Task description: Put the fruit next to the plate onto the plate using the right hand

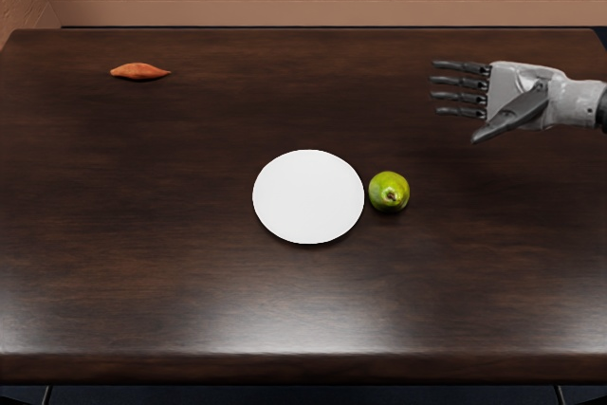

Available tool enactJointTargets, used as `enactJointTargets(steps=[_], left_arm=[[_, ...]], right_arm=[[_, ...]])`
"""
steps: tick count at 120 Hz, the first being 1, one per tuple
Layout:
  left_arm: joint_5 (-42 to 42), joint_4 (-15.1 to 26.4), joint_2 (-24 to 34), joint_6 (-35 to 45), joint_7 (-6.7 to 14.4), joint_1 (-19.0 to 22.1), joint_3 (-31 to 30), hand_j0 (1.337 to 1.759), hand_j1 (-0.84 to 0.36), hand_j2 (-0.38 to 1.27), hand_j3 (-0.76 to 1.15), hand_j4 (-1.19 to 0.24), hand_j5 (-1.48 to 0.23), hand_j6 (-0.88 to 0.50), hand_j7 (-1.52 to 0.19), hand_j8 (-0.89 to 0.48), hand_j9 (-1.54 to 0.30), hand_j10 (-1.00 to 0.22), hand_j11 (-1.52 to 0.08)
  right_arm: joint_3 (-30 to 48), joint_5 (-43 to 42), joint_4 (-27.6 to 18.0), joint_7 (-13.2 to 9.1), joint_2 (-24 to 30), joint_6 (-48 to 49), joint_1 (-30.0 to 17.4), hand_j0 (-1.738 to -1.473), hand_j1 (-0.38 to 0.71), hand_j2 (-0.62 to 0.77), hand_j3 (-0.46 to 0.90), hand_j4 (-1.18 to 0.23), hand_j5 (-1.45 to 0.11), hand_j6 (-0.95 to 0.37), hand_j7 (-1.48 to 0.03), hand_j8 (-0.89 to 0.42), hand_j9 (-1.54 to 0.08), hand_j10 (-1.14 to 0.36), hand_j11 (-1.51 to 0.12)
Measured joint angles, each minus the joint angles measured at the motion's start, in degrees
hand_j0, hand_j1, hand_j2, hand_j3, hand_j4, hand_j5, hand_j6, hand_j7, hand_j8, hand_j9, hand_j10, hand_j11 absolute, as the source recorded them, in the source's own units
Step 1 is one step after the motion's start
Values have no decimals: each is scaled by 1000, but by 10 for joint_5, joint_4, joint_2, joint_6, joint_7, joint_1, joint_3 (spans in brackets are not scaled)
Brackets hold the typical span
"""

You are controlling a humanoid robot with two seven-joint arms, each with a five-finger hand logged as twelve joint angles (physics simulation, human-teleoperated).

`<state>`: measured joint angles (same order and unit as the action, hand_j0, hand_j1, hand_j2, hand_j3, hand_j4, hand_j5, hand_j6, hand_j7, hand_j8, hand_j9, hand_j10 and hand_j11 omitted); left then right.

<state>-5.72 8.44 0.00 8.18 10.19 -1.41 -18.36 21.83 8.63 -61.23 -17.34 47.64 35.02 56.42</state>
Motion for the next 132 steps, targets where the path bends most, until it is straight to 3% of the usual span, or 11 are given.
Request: enactJointTargets(steps=[30,40,61,84,109,132], left_arm=[[0,0,0,0,0,0,0,1658,349,0,0,-1,0,-1,0,-1,0,0,0],[0,0,0,0,0,0,0,1658,349,0,0,-1,0,-1,0,-1,0,0,0],[0,0,0,0,0,0,0,1658,349,0,0,-1,0,-1,0,-1,0,0,0],[0,0,0,0,0,0,0,1658,349,0,0,-1,0,-1,0,-1,0,0,0],[0,0,0,0,0,0,0,1658,349,0,0,0,0,-1,0,-1,0,0,0],[0,0,0,0,0,-1,0,1658,349,0,0,-1,0,-1,0,-1,0,0,0]], right_arm=[[0,0,-10,3,-3,0,-3,-1658,-315,-5,0,-27,-38,-27,-38,-27,-38,-28,-38],[1,-14,-14,20,-1,0,-6,-1658,-314,-5,0,-28,-38,-27,-38,-27,-38,-28,-38],[29,-162,-14,151,-1,0,-11,-1658,-312,-5,0,-30,-41,-29,-41,-30,-41,-30,-41],[47,-311,-18,255,-13,0,-15,-1658,-308,-5,0,-35,-46,-35,-47,-35,-46,-35,-46],[46,-442,-38,349,-20,0,-20,-1658,-305,-5,0,-39,-50,-40,-50,-39,-50,-39,-50],[43,-502,-61,399,-27,-22,-52,-1658,-305,-5,0,-41,-51,-41,-50,-41,-51,-40,-50]])
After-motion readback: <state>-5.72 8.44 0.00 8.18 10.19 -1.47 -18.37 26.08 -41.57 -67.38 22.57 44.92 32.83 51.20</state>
